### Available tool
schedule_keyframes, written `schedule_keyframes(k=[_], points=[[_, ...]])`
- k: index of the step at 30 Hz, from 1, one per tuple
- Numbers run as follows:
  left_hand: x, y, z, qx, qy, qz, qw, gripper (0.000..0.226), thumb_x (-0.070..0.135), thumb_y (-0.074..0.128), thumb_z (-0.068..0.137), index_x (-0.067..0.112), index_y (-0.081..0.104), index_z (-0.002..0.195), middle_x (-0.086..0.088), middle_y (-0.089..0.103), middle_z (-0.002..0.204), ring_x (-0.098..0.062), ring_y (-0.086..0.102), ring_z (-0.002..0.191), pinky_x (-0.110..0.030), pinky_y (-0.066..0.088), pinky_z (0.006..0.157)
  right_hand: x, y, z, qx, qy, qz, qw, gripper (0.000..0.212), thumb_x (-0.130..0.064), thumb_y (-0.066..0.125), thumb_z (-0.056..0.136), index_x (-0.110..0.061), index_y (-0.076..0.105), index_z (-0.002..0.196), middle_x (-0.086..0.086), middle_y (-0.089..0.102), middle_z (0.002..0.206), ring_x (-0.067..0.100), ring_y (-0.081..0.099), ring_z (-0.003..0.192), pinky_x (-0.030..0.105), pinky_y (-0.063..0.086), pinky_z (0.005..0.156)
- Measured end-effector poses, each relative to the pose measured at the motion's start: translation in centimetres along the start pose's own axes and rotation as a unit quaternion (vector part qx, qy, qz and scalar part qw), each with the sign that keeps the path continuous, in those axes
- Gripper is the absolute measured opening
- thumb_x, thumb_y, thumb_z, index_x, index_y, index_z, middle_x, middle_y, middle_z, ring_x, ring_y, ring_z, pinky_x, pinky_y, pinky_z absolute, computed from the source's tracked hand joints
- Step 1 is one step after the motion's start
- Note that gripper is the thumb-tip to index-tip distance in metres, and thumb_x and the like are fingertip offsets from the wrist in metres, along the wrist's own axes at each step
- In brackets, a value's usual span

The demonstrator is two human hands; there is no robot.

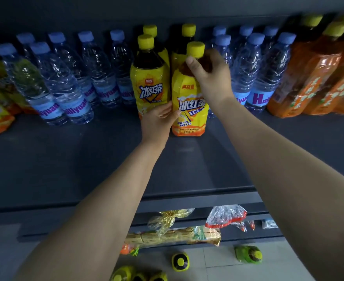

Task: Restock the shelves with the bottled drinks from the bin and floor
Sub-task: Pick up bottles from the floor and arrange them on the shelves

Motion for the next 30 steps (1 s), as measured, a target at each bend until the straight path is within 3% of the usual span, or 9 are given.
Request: schedule_keyframes(k=[2, 5, 8, 11, 13, 18, 22, 25, 30], points=[[0.5, 0.0, 0.0, -0.004, -0.017, 0.017, 1.000, 0.039, 0.011, 0.066, 0.085, 0.001, 0.060, 0.122, -0.013, 0.065, 0.120, -0.016, 0.061, 0.111, -0.028, 0.049, 0.095, 0.2, -0.1, -0.7, -0.017, 0.011, -0.001, 1.000, 0.041, -0.043, 0.063, 0.080, -0.014, 0.061, 0.109, 0.005, 0.065, 0.105, 0.016, 0.061, 0.098, 0.028, 0.051, 0.080], [1.4, 0.1, -0.2, -0.003, -0.045, 0.029, 0.999, 0.038, 0.013, 0.066, 0.085, 0.003, 0.060, 0.120, -0.012, 0.064, 0.120, -0.018, 0.061, 0.108, -0.031, 0.050, 0.091, 0.5, -0.3, -1.6, -0.036, 0.010, -0.040, 0.999, 0.074, -0.055, 0.066, 0.071, -0.014, 0.052, 0.131, 0.007, 0.059, 0.125, 0.021, 0.054, 0.117, 0.038, 0.046, 0.098], [1.6, 0.3, -0.3, 0.015, -0.076, 0.011, 0.997, 0.040, 0.016, 0.069, 0.083, 0.002, 0.058, 0.119, -0.013, 0.063, 0.120, -0.021, 0.061, 0.109, -0.038, 0.050, 0.095, 1.5, -0.7, -1.9, -0.060, 0.024, -0.056, 0.996, 0.094, -0.069, 0.069, 0.060, -0.024, 0.043, 0.139, 0.005, 0.053, 0.133, 0.024, 0.051, 0.123, 0.048, 0.044, 0.100], [1.7, 0.5, -0.4, 0.023, -0.095, -0.013, 0.995, 0.040, 0.016, 0.070, 0.082, 0.002, 0.058, 0.118, -0.014, 0.063, 0.119, -0.022, 0.062, 0.106, -0.043, 0.050, 0.096, 0.8, -1.7, -2.6, -0.095, 0.034, -0.077, 0.992, 0.090, -0.041, 0.077, 0.070, -0.018, 0.034, 0.145, 0.007, 0.044, 0.143, 0.020, 0.040, 0.132, 0.038, 0.037, 0.109], [1.7, 0.7, -0.6, 0.021, -0.105, -0.039, 0.993, 0.039, 0.014, 0.069, 0.083, 0.002, 0.057, 0.118, -0.014, 0.063, 0.119, -0.018, 0.063, 0.097, -0.038, 0.052, 0.090, 1.1, -2.2, -2.6, -0.120, 0.032, -0.082, 0.989, 0.088, -0.027, 0.079, 0.074, -0.015, 0.030, 0.146, 0.006, 0.040, 0.145, 0.018, 0.038, 0.134, 0.033, 0.037, 0.109], [1.5, 0.8, -0.4, 0.022, -0.115, -0.070, 0.991, 0.040, 0.013, 0.068, 0.084, 0.001, 0.055, 0.119, -0.014, 0.062, 0.119, -0.012, 0.063, 0.087, -0.025, 0.054, 0.074, 1.7, -2.2, -1.9, -0.112, 0.017, -0.090, 0.989, 0.084, -0.025, 0.079, 0.074, -0.018, 0.034, 0.144, 0.002, 0.046, 0.143, 0.015, 0.042, 0.131, 0.034, 0.039, 0.107], [1.3, 0.8, 0.5, 0.039, -0.095, -0.028, 0.994, 0.039, 0.015, 0.069, 0.083, -0.001, 0.057, 0.117, -0.015, 0.065, 0.114, 0.000, 0.066, 0.068, -0.026, 0.056, 0.073, 2.0, -1.7, -1.4, -0.103, 0.009, -0.083, 0.991, 0.083, -0.023, 0.079, 0.074, -0.016, 0.034, 0.144, 0.002, 0.046, 0.143, 0.016, 0.043, 0.131, 0.033, 0.038, 0.107], [1.3, 0.7, 1.1, 0.067, -0.083, 0.026, 0.994, 0.038, 0.022, 0.072, 0.081, 0.002, 0.062, 0.111, -0.014, 0.069, 0.108, -0.017, 0.068, 0.092, -0.043, 0.054, 0.088, 2.4, -1.3, -0.7, -0.103, 0.011, -0.091, 0.990, 0.084, -0.024, 0.079, 0.074, -0.016, 0.034, 0.145, 0.002, 0.045, 0.143, 0.016, 0.042, 0.131, 0.031, 0.037, 0.108], [1.7, 1.1, 2.1, 0.076, -0.049, 0.138, 0.986, 0.038, 0.032, 0.069, 0.082, 0.004, 0.067, 0.107, -0.011, 0.071, 0.104, -0.025, 0.068, 0.093, -0.041, 0.053, 0.087, 2.8, -1.0, 0.2, -0.094, -0.009, -0.119, 0.988, 0.084, -0.025, 0.078, 0.074, -0.015, 0.033, 0.145, 0.004, 0.044, 0.144, 0.016, 0.040, 0.133, 0.025, 0.035, 0.106]])
Point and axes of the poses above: each hand's wrist, its own z-axis towards the middle knuckle, its own y-axis out of the palm, x = y × z, the point moved 2 cm from there along z, towards the middle knuckle
